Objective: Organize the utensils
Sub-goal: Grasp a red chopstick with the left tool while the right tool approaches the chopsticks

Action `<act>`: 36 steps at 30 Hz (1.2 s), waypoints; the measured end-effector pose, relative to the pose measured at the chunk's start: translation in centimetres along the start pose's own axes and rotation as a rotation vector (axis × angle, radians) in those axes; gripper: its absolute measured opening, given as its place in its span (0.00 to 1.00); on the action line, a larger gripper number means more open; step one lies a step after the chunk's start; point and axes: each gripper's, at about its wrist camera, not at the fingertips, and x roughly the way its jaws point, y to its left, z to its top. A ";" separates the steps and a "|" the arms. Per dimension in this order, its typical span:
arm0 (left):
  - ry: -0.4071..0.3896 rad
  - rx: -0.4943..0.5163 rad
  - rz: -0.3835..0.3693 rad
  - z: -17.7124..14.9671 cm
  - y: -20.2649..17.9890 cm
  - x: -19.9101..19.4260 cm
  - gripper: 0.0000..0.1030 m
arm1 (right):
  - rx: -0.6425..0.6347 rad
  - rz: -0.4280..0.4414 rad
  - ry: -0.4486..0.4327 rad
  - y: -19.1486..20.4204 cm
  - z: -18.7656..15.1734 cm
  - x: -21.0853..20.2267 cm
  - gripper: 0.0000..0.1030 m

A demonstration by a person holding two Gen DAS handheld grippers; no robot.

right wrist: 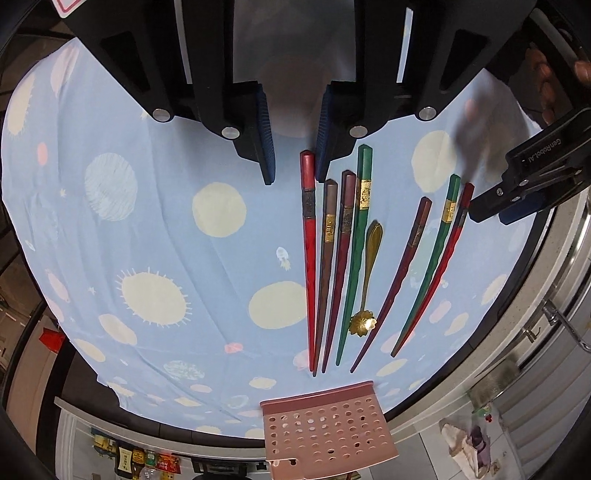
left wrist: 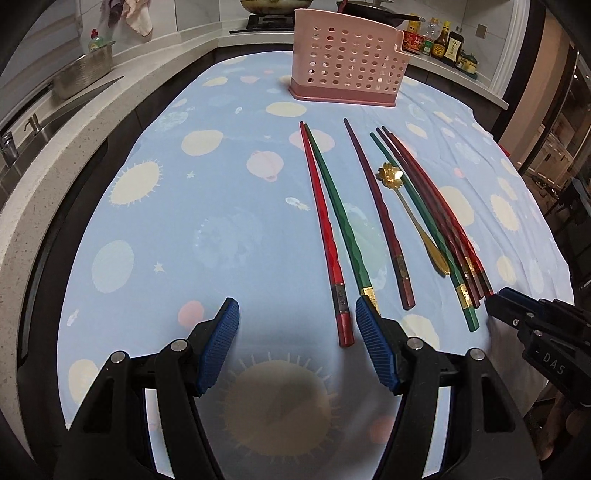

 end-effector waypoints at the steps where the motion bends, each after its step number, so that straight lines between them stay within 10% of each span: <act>1: 0.003 -0.003 -0.001 0.0 0.1 0.1 0.60 | 0.006 0.001 -0.001 -0.1 0.1 0.0 0.17; 14: 0.007 -0.001 -0.001 0.0 0.1 1.0 0.56 | -0.006 -0.007 -0.018 0.5 1.2 0.8 0.17; 24: 0.004 -0.021 -0.083 0.1 0.5 0.7 0.07 | 0.014 0.017 -0.027 0.1 1.1 0.2 0.07; 36: -0.061 -0.064 -0.117 1.0 1.1 -2.5 0.07 | 0.040 0.056 -0.114 0.0 1.6 -3.9 0.07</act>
